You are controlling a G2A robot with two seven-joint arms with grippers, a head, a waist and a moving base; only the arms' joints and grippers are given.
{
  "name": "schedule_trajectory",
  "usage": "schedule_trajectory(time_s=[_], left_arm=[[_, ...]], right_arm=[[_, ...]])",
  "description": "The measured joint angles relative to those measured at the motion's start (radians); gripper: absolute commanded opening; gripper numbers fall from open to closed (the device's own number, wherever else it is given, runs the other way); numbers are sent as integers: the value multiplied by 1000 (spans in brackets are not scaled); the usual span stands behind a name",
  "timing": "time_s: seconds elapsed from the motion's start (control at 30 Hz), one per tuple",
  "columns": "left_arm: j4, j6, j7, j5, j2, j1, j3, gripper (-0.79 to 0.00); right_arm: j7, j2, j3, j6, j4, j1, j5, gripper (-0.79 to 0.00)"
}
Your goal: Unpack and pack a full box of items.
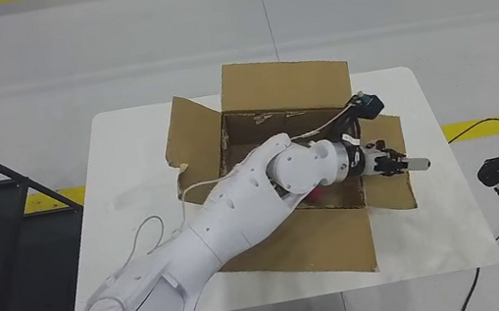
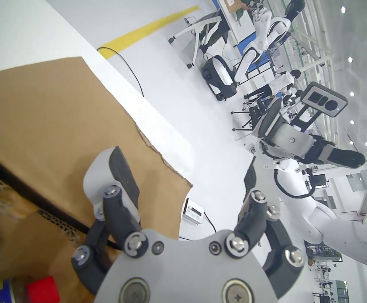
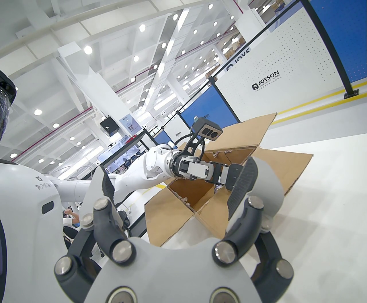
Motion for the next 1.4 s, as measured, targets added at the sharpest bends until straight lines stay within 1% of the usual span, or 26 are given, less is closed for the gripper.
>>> schedule_trajectory(time_s=[0.23,0.37,0.5,0.6,0.7,0.8,0.83,0.9,0.93,1.0,1.03,1.13,1.23,1.3,1.4], left_arm=[[51,3,-10,11,-32,-13,3,0],[60,-10,-11,15,-43,-17,-8,0],[33,-37,-6,25,-38,-19,-42,0],[-29,-53,-9,57,-19,-11,-86,0],[-130,-47,-29,99,17,23,-155,0],[-281,-26,-70,148,66,92,-258,0],[-354,-15,-88,173,88,130,-308,0],[-472,3,-119,209,119,198,-389,0],[-552,14,-140,229,139,249,-447,0],[-670,26,-170,257,165,327,-531,0],[-742,32,-189,272,179,378,-585,0],[-898,33,-228,276,207,491,-708,0],[-1015,23,-257,274,227,583,-815,0],[-1066,18,-269,271,238,632,-876,0],[-1130,6,-275,253,254,717,-992,0]], right_arm=[[0,0,0,0,0,0,0,0],[0,0,0,0,0,0,0,0],[-13,0,4,14,-13,3,-15,0],[-39,0,23,47,-48,6,-63,0],[-34,4,38,86,-78,13,-88,0],[23,15,47,142,-98,31,-86,0],[58,21,51,169,-102,43,-81,0],[113,31,56,210,-105,64,-70,0],[148,37,59,238,-108,81,-65,0],[188,45,61,270,-122,106,-65,0],[205,49,63,285,-138,121,-75,0],[212,56,65,320,-200,150,-134,0],[204,63,56,382,-287,182,-224,0],[203,67,38,427,-340,208,-279,0],[233,79,-29,509,-409,270,-348,0]])
